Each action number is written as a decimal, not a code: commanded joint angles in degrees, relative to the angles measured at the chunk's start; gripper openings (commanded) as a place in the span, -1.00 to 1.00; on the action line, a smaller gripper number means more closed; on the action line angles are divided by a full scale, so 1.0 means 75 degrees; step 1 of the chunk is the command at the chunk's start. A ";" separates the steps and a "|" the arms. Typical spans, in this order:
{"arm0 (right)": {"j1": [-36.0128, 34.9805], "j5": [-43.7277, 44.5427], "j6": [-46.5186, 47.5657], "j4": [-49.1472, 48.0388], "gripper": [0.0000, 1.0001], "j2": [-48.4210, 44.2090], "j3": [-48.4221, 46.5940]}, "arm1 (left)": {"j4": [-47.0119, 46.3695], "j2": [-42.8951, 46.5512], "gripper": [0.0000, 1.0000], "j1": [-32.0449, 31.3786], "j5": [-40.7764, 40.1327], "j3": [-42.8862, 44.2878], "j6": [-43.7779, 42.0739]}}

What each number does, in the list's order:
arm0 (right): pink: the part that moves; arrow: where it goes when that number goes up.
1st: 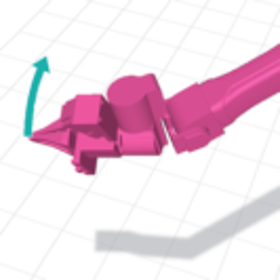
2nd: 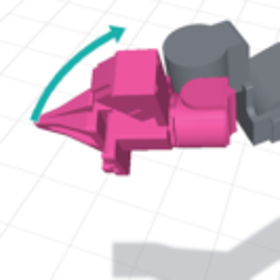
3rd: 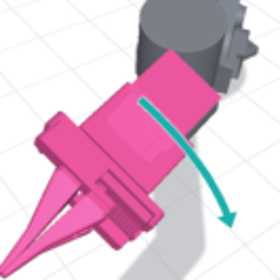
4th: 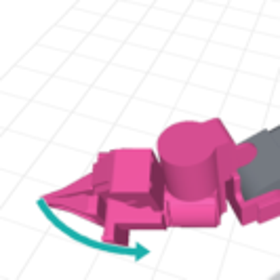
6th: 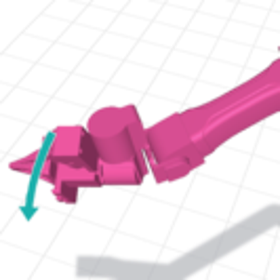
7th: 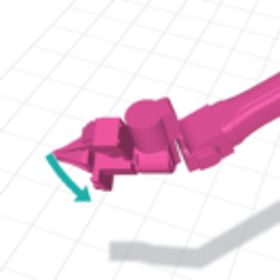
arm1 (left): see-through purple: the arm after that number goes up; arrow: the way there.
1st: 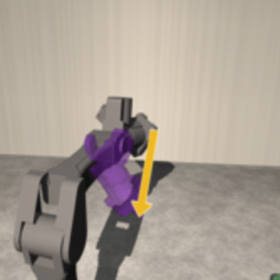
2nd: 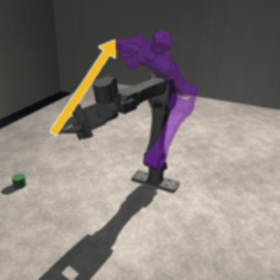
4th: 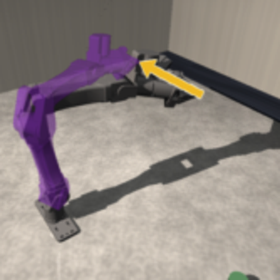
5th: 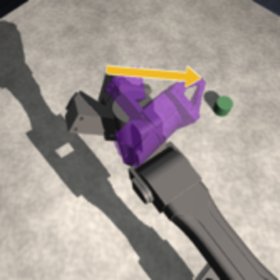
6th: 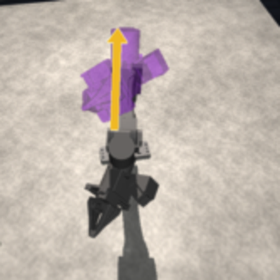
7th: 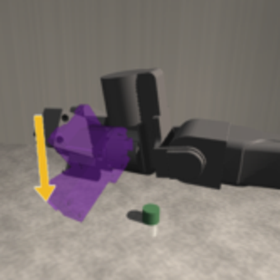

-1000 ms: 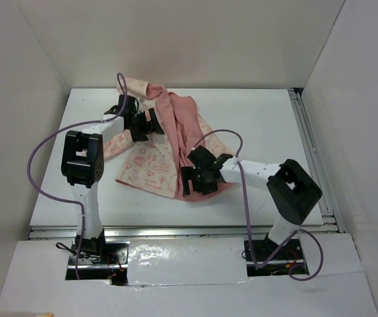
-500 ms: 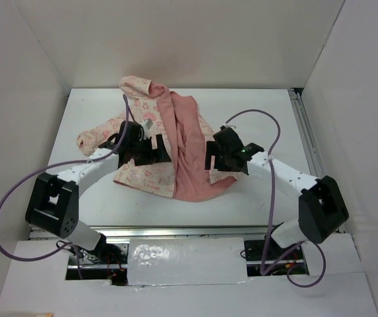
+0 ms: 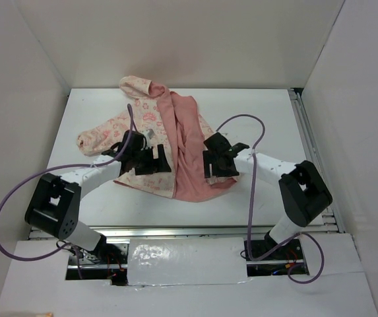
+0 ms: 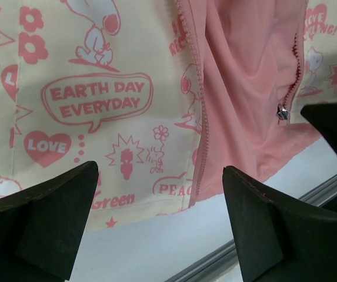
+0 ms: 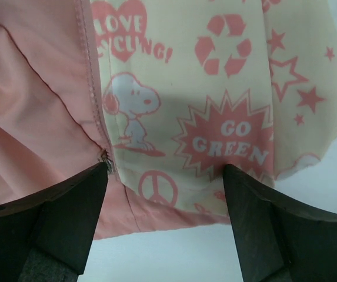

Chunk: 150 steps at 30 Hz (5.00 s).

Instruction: Zip up the jacket

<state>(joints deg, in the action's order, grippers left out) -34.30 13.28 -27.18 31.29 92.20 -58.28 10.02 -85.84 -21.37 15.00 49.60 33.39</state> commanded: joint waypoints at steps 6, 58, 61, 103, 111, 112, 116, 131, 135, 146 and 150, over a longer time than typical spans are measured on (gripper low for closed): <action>-0.1294 0.2656 0.0107 0.1266 0.80 -0.0282 -0.0081 | -0.0340 -0.0893 0.99 -0.0057 -0.0325 0.0066 0.0014; -0.0571 -0.1878 0.0262 -0.1162 -0.67 -0.0493 0.0493 | -0.0399 -0.0367 0.99 -0.0022 -0.0172 -0.0133 -0.0116; -0.0454 -0.1349 -0.0195 -0.0705 -0.63 -0.0237 0.0692 | -0.0398 -0.0238 0.99 -0.0034 -0.0196 -0.0227 -0.0081; 0.1703 -0.7161 -0.1591 -0.1512 -1.00 -0.1829 -0.0069 | -0.1513 -0.0108 0.98 -0.2716 0.0381 0.1236 -0.1452; 0.1949 -0.7301 -0.1510 -0.1231 -0.99 -0.2274 -0.0046 | -0.1196 -0.0355 0.99 -0.2870 -0.0617 0.1460 -0.1252; 0.1961 -0.7325 -0.1497 -0.1207 -1.00 -0.2297 -0.0034 | -0.1149 -0.0390 0.97 -0.2870 -0.0734 0.1530 -0.1252; 0.2007 -0.7418 -0.1310 -0.1066 -0.99 -0.2344 0.0048 | -0.1125 -0.0495 0.81 -0.2882 -0.0875 0.1741 -0.1393; 0.2195 -0.5769 -0.0935 -0.0750 -0.98 -0.2369 0.1732 | -0.1008 -0.0929 0.56 -0.2882 -0.1778 0.1602 -0.0855; 0.2429 -0.5146 -0.1064 -0.0831 -0.98 -0.1795 0.2484 | -0.0985 -0.1093 0.60 -0.2882 -0.1813 0.1320 -0.0596; 0.2254 -0.3823 -0.1168 -0.0481 -0.89 -0.1335 0.3083 | -0.0832 -0.1527 0.60 -0.2882 -0.1883 0.1179 -0.0303; 0.2207 -0.3200 -0.1099 0.0023 -0.32 -0.1652 0.2862 | -0.0844 -0.1364 0.61 -0.2882 -0.1825 0.1121 -0.0326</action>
<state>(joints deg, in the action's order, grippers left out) -17.30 -19.53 -36.51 26.04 81.73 -36.16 4.95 -97.56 -42.92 1.52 58.37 30.35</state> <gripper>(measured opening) 0.307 0.802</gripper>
